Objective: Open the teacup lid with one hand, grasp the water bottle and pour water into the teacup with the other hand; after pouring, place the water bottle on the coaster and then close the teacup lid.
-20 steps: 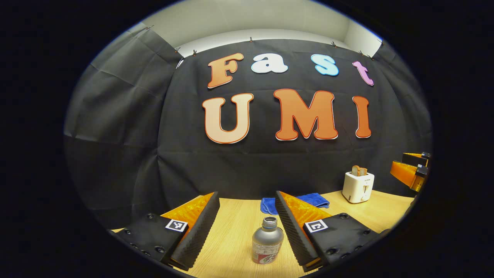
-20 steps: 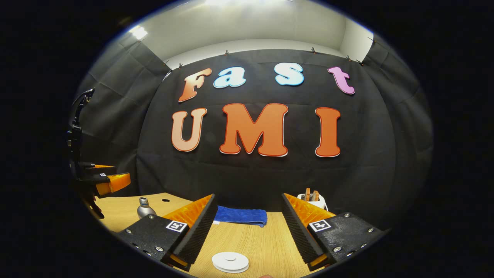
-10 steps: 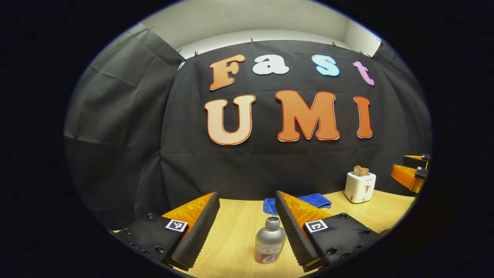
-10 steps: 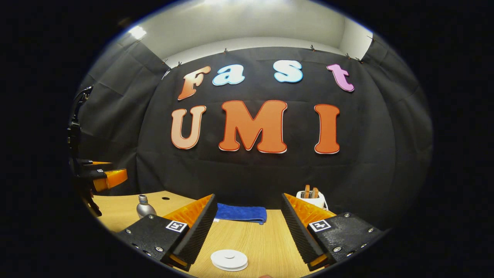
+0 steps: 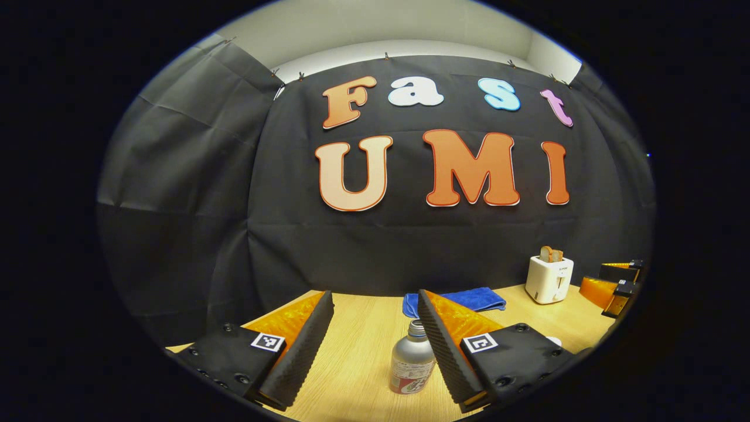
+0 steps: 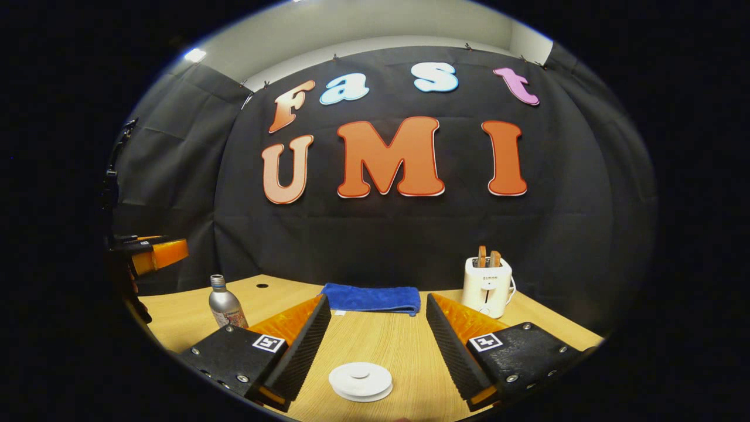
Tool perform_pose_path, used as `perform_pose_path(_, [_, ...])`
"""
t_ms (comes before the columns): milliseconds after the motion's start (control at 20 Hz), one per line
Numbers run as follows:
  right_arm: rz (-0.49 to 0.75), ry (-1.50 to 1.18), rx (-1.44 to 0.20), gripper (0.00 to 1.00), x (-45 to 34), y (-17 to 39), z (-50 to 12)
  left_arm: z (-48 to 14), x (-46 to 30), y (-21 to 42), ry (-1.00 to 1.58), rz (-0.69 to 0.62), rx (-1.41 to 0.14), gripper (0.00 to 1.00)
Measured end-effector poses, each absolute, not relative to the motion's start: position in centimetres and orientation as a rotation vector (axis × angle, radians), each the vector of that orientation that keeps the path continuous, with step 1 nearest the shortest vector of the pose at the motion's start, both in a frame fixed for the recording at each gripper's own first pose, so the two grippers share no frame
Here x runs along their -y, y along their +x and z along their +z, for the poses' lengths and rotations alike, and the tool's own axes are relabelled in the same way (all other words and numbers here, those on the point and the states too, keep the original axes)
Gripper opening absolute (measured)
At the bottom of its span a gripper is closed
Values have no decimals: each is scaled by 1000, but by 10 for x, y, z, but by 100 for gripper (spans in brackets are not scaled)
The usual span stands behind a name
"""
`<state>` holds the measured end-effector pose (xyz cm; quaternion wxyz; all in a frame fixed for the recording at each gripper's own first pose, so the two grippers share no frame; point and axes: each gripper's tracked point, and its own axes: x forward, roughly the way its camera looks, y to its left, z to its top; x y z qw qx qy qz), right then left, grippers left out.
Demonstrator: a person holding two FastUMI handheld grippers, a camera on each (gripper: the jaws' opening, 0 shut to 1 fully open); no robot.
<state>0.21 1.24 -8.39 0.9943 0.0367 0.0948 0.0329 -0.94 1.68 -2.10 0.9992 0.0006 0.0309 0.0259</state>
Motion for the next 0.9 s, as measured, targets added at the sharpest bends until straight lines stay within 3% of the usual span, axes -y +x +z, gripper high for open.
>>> perform_pose_path(300, [101,97,-246,96,-22,4,-121,-30,-17,-9,17,61,-80,95])
perform_pose_path(900, [132,75,-395,79,-33,1,-190,-51,-12,-7,30,61,-127,96])
